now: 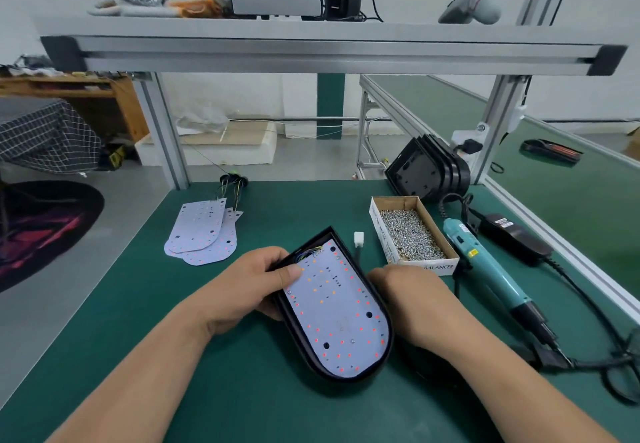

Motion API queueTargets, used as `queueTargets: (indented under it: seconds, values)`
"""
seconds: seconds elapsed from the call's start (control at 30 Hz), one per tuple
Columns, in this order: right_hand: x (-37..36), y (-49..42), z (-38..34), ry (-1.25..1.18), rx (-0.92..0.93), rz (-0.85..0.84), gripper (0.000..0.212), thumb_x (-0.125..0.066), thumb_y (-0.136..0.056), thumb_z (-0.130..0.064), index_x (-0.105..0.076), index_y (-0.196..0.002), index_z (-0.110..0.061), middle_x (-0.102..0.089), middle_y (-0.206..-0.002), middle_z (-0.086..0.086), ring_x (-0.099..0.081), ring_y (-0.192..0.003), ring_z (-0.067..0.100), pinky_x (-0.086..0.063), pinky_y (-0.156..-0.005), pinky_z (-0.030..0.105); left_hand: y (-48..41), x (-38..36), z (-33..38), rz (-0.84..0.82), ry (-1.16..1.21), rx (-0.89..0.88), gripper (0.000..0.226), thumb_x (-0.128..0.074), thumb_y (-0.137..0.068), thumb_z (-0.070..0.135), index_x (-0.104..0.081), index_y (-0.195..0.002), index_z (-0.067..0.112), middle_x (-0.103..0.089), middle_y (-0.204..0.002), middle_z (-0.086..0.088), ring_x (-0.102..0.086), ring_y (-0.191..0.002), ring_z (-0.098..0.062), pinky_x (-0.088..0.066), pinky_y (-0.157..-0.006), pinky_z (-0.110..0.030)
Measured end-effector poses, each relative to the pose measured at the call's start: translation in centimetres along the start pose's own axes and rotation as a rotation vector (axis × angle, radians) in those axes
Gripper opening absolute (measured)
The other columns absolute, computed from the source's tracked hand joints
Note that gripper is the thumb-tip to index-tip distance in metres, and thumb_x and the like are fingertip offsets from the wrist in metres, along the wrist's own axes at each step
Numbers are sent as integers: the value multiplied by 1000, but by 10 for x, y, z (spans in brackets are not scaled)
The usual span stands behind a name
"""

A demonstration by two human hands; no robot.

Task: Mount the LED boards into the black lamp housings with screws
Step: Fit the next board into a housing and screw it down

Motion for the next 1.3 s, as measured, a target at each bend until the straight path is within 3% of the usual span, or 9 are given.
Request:
queueTargets:
  seconds: [0.1,0.2,0.33,0.5,0.6,0.73,0.93,1.13,1.3]
  values:
    - [6,4,16,-580,-91,95,12,-59,-101,-19,-69,-93,-19,-77,-94,-1,-71,-89,19,-55,-76,36,-2,-16,3,40,105,-39,30,-70,-102,27,-61,-111,1,-70,-94,-8,-68,-82,-24,-61,-65,-39]
    - [4,8,24,-1210,-185,99,28,-56,-104,-5,-81,-100,-15,-80,-93,0,-72,-81,10,-54,-69,23,-3,-28,7,49,170,-80,35,-71,-90,37,-63,-105,6,-70,-88,-4,-66,-76,-21,-56,-58,-34]
    - [-5,11,27,-1516,-201,57,36,-58,-106,-39,-81,-114,-13,-79,-116,14,-75,-108,27,-60,-95,41,-4,-32,4,130,101,-107,31,-74,-86,38,-64,-96,9,-67,-78,-4,-64,-67,-21,-57,-55,-36]
    - [6,15,21,-1213,-60,115,39,-65,-87,-15,-74,-124,-23,-78,-116,8,-74,-111,28,-59,-96,48,-7,-35,2,173,64,-151,25,-77,-82,45,-67,-86,22,-67,-75,-1,-65,-65,-21,-59,-57,-40]
    - [15,20,22,-1177,-44,172,41,-62,-89,-8,-75,-125,-25,-77,-116,11,-73,-104,24,-56,-98,53,-5,-35,3,97,178,-175,56,-72,-80,74,-71,-101,22,-70,-84,-7,-66,-70,-24,-59,-57,-40]
    - [38,44,42,-1123,-52,338,42,-63,-92,-10,-75,-123,-35,-77,-107,3,-67,-90,13,-54,-80,34,-11,-33,-2,35,325,-121,101,-57,-70,98,-67,-123,13,-72,-97,-20,-63,-65,-30,-53,-50,-35]
    - [77,124,128,-1133,-197,679,44,-66,-88,-14,-74,-128,-30,-78,-121,0,-73,-107,24,-60,-92,44,-21,-25,-17,90,209,-130,79,-55,-77,95,-76,-108,25,-75,-103,-23,-59,-61,-27,-51,-47,-34]
    - [117,232,236,-964,-479,1017,38,-68,-88,-18,-76,-124,-27,-79,-116,2,-73,-99,20,-56,-87,40,-46,-18,-33,169,162,22,74,-39,-93,67,-64,-113,1,-73,-88,-24,-52,-42,-24,-46,-38,-26]
    - [130,327,313,-698,-789,1216,26,-67,-93,-27,-77,-117,-33,-79,-106,-7,-74,-92,16,-55,-81,36,-55,-15,-40,178,141,33,61,-28,-111,49,-63,-110,-1,-68,-93,-29,-50,-37,-22,-45,-35,-25]
Point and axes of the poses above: each hand's wrist, its own y-axis away from the middle knuckle, its own x-axis out of the back of the hand, z = x × y, the point moved 6 cm from there along -y, towards the middle knuckle
